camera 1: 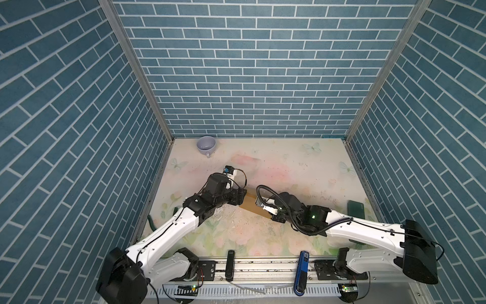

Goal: Fold the paper box

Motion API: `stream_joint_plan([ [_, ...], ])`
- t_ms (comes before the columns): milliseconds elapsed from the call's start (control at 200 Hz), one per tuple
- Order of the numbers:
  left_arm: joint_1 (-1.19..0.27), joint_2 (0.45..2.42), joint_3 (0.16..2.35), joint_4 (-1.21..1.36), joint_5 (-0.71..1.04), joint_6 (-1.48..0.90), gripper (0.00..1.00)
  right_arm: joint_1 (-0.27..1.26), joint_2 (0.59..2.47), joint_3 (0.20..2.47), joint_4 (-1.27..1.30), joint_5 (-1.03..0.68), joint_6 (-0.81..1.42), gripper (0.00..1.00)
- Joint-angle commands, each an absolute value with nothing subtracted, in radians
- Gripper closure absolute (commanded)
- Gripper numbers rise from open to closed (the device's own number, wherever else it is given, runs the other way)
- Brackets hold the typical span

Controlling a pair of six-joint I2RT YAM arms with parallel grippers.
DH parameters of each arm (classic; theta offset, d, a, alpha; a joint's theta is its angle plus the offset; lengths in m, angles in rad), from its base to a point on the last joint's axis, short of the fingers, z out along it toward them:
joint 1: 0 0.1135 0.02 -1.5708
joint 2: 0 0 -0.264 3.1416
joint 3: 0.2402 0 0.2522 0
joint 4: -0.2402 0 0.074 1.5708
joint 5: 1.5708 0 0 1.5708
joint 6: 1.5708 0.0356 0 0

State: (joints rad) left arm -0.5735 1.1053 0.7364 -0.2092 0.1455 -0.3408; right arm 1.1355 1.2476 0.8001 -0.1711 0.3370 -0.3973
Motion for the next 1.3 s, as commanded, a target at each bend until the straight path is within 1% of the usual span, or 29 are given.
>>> stream_joint_plan([
  [0, -0.566, 1.136, 0.760, -0.134, 0.165, -0.349, 0.26, 1.138, 1.273, 0.782, -0.227, 0.311, -0.372, 0.68],
  [405, -0.566, 1.151, 0.673, -0.103, 0.144, -0.380, 0.30, 1.138, 1.257, 0.770, -0.225, 0.314, -0.359, 0.69],
  [630, -0.565, 1.028, 0.694, -0.162, 0.151, -0.387, 0.29, 1.138, 1.260, 0.765, -0.222, 0.317, -0.356, 0.70],
  [745, -0.559, 1.006, 0.739, -0.163, 0.166, -0.384, 0.27, 1.137, 1.256, 0.761, -0.220, 0.316, -0.355, 0.70],
  [935, -0.553, 1.149, 0.787, -0.092, 0.200, -0.374, 0.27, 1.138, 1.259, 0.760, -0.220, 0.313, -0.355, 0.70],
  [1100, -0.553, 1.257, 0.789, -0.019, 0.177, -0.371, 0.27, 1.137, 1.252, 0.757, -0.221, 0.316, -0.353, 0.70],
  [1295, -0.552, 1.308, 0.776, -0.006, 0.166, -0.362, 0.30, 1.137, 1.246, 0.752, -0.221, 0.323, -0.346, 0.70],
])
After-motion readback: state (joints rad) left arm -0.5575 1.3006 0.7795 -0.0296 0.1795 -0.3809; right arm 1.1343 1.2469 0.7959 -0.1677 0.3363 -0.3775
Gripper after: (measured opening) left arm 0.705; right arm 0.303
